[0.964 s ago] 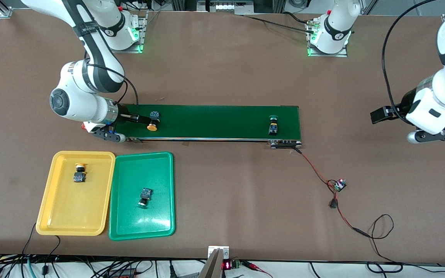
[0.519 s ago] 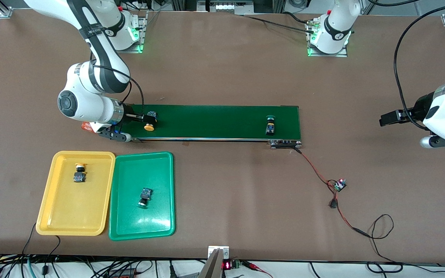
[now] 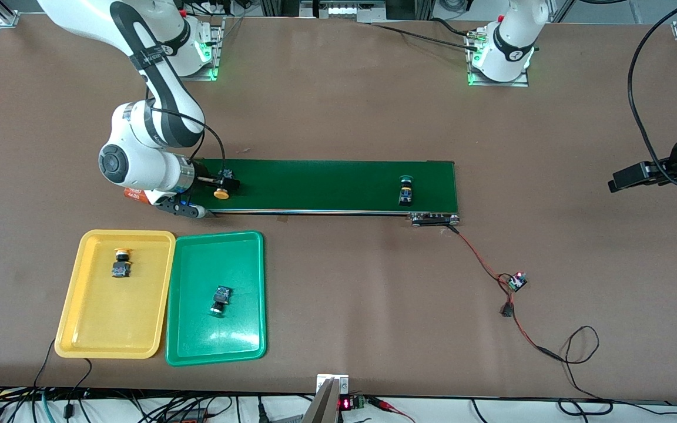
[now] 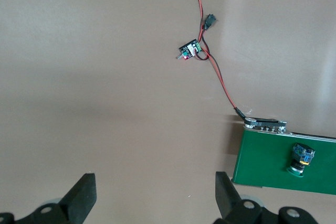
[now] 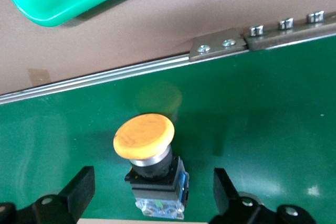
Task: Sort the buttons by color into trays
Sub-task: 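Grasp the yellow button with the right gripper while the left gripper withdraws, then carry the yellow button into the yellow tray and open the right gripper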
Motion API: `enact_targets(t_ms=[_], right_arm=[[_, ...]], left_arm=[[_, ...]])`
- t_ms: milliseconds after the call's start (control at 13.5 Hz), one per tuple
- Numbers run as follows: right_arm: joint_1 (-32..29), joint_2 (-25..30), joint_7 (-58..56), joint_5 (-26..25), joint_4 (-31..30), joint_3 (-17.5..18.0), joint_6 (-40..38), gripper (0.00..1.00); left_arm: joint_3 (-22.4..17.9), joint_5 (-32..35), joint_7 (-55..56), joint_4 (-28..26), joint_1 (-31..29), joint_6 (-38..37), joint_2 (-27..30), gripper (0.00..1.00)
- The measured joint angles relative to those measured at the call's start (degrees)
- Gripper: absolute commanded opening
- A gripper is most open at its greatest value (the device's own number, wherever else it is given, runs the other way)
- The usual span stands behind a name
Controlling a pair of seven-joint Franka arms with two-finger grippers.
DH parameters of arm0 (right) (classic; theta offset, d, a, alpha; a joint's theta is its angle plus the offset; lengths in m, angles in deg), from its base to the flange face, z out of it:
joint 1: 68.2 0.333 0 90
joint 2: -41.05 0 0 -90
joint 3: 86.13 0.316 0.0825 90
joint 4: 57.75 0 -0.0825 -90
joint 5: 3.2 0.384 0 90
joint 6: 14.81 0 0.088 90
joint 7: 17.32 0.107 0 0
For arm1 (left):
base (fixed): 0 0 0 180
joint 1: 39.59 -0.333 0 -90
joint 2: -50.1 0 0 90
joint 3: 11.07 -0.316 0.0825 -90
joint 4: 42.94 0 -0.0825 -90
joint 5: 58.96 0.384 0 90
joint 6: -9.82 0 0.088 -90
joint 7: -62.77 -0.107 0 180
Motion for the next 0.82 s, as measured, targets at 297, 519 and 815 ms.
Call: enact_targets(t_ms=[297, 519, 815], right_arm=[[0.0, -0.6, -0.3, 0.0, 0.0, 0.0, 0.0, 0.39], [-0.2, -0.6, -2.5, 0.0, 0.0, -0.3, 0.0, 0.20], [-0.3, -0.6, -4.9, -0.2, 1.2, -1.6, -0.7, 0.18]], left_arm=[[0.6, 0.0, -0.5, -4.6, 0.0, 5.2, 2.5, 1.00], [0.9, 0.0, -0.7, -7.8, 0.1, 5.9, 5.3, 1.00], [2.9, -0.1, -0.8, -7.8, 0.2, 5.4, 6.9, 1.00]])
